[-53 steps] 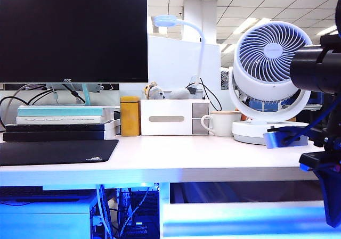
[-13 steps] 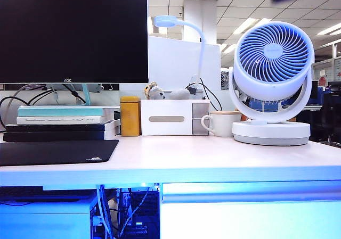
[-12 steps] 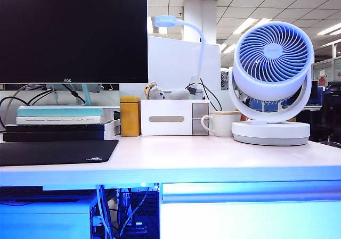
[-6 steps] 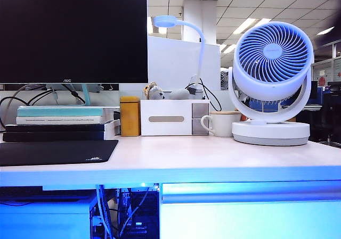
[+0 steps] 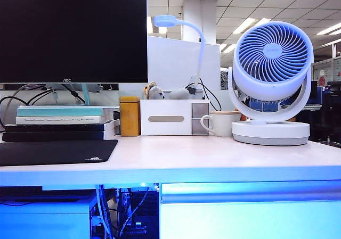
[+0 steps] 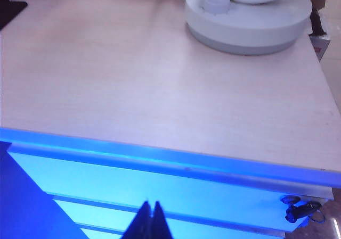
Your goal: Open the drawer, place the cleaning sponge inside, then close the drawer.
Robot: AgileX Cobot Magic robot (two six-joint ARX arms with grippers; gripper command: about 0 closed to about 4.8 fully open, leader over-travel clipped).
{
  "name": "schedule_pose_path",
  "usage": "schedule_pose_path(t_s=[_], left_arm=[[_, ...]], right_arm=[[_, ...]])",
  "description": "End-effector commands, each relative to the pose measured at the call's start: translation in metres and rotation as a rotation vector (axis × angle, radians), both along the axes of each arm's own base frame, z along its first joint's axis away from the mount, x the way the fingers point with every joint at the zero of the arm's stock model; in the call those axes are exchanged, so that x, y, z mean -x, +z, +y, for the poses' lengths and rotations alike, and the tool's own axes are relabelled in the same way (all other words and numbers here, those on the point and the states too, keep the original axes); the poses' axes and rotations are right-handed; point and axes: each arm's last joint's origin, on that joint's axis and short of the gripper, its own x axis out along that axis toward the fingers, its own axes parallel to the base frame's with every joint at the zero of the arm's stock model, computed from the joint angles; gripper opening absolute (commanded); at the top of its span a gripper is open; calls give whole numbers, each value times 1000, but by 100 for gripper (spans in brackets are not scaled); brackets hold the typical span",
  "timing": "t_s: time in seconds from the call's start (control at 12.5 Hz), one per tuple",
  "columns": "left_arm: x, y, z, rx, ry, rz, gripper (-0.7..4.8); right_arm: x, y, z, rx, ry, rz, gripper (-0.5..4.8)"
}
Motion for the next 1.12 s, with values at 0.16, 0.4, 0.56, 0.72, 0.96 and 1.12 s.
schedule_pose_path(t_s=[0.16, 0.4, 0.56, 0.72, 0.96, 1.12], left_arm=[[-12, -42, -4, 28, 87, 56, -6], [-14, -54, -4, 30, 119, 47, -6], [-12, -67, 2, 49, 170, 16, -6], [-14, -79, 15, 61, 291, -6, -6], [-17, -98, 36, 57, 450, 12, -6], [-17, -110, 43, -31, 464, 110, -6]], right_arm=[[0, 2, 0, -7, -1, -15, -5], [0, 2, 0, -7, -1, -15, -5], [0, 2, 0, -7, -1, -15, -5], [0, 2, 0, -7, -1, -14, -5], [0, 2, 0, -6, -1, -10, -5], [0, 2, 0, -6, -1, -12, -5]])
